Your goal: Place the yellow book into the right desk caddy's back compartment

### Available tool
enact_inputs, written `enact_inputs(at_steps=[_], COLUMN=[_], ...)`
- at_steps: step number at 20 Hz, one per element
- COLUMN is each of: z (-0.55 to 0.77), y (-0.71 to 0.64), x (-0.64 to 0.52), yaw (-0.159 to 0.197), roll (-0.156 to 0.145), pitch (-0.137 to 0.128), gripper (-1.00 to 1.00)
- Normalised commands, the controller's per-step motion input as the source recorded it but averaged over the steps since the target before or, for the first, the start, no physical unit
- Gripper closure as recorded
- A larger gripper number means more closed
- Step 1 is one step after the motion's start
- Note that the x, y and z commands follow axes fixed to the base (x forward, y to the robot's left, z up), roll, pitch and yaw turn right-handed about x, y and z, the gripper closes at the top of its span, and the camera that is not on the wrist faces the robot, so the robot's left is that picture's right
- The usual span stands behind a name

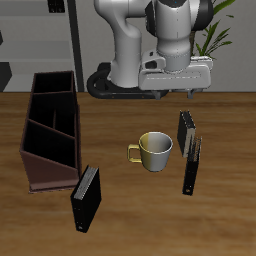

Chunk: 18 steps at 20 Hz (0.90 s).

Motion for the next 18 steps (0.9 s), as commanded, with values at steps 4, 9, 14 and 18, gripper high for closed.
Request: enact_inputs(at_steps=[4, 9, 14, 18], z=[-0.34, -0.37, -0.27, -0.23], y=[0.49, 0.17, 0.09, 0.15], x=[-0.10, -0.09, -0.09, -0.15], yaw=[0.044, -0.033, -0.005, 0.058], roll=[0.008, -0.019, -0.037, -0.006], pitch=[-0.031, -0.008, -0.025, -0.083], gripper=[-1.00, -1.00, -1.00, -1.00])
